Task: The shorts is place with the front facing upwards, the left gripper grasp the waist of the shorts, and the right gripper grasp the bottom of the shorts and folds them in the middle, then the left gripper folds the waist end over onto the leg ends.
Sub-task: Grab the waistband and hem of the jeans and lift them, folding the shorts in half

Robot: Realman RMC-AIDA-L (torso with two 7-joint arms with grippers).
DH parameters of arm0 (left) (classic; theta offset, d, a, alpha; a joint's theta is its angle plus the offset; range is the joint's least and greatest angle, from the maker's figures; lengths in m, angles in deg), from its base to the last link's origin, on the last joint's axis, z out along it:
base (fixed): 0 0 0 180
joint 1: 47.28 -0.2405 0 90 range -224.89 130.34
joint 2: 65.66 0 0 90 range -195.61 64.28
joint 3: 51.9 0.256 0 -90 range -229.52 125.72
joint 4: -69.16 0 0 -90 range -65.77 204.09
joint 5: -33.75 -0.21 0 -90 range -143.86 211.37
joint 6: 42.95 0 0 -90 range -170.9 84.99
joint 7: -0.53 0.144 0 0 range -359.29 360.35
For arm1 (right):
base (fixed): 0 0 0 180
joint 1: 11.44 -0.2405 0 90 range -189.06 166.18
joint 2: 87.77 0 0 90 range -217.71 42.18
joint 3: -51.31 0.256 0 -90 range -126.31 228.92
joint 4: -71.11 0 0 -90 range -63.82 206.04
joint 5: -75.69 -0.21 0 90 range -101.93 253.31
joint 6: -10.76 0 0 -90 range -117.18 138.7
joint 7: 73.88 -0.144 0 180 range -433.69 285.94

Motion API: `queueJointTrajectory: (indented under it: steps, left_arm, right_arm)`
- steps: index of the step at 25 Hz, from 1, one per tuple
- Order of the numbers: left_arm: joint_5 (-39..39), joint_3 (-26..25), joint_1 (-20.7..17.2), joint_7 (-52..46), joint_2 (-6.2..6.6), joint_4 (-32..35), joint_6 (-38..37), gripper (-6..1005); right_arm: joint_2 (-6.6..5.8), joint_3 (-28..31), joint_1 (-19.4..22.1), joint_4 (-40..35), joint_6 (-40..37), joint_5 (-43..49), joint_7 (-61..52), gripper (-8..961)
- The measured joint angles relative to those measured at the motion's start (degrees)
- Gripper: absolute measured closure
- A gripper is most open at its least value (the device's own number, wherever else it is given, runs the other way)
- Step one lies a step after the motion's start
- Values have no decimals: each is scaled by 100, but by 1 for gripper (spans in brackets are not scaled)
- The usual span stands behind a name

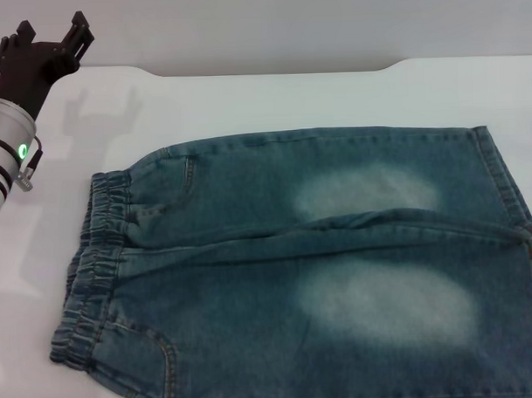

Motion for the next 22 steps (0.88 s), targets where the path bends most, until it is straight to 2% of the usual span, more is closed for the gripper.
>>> queueJointTrajectory:
  steps: [8, 16, 20, 22]
  left_arm:
    - [-15, 33, 4, 0, -9, -20, -8, 167]
    - [-33, 188, 4, 5, -8, -46, -127, 178]
    - [-29, 187, -51, 7, -10, -56, -304, 183]
    - [-16, 173, -131, 4, -16, -82, -618, 186]
  right_arm:
    - [-2, 3, 46, 12, 19, -6, 9, 376]
    - [-54, 16, -34, 42, 389, 6, 158, 377]
    - [103, 74, 58, -40, 355, -264, 233, 377]
    - [192, 77, 145, -82, 204, -538, 332, 377]
